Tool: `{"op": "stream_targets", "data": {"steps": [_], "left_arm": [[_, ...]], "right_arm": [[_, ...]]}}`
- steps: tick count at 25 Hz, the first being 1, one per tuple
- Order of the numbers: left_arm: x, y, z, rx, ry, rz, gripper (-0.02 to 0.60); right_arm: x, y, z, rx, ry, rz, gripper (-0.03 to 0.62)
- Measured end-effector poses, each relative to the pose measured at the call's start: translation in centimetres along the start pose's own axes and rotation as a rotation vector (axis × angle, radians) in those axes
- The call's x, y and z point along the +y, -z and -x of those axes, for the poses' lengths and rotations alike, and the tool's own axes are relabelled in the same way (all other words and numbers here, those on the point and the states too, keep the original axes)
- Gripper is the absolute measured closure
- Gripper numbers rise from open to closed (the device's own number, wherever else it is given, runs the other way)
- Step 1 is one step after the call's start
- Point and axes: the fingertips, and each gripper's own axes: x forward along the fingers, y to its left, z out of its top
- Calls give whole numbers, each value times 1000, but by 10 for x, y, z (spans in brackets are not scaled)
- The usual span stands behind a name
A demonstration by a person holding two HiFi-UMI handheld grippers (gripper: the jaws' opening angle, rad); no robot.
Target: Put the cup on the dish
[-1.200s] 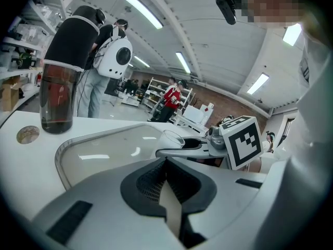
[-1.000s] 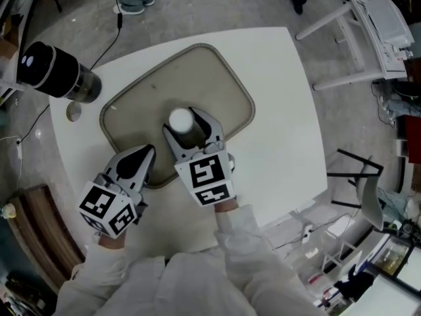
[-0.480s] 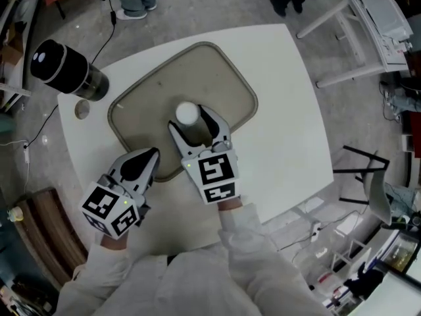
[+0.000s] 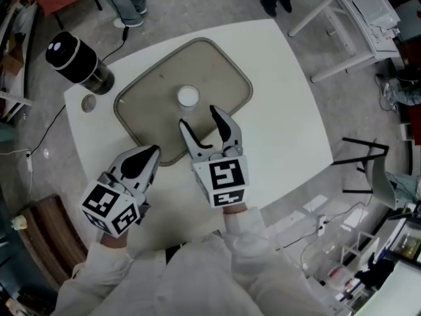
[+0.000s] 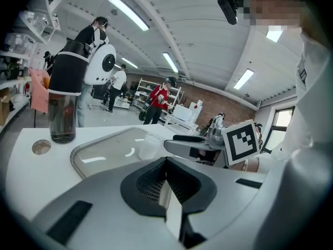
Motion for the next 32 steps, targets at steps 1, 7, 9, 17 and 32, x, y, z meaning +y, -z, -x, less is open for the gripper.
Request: {"op": "stream_targets", "data": {"steps": [1,7,9,17,32], "left_arm": [[-3,1,6,-4,6,-6,574],[-29,7,41,-28,53,-46,574],[-37,7,54,-41,65,-57,574],[-64,3,107,-82,128,-124,574],[-116,18,168,-118,252,-207,574]], "right_arm": [[5,-2,8,-8,6,-1,315],[42,-10,62,-38,51,6,315],[58,-14,79,-53,53,23,315],[115,-31,139,-132,70,62,316],[185,-33,219,-174,113,131,544]]}}
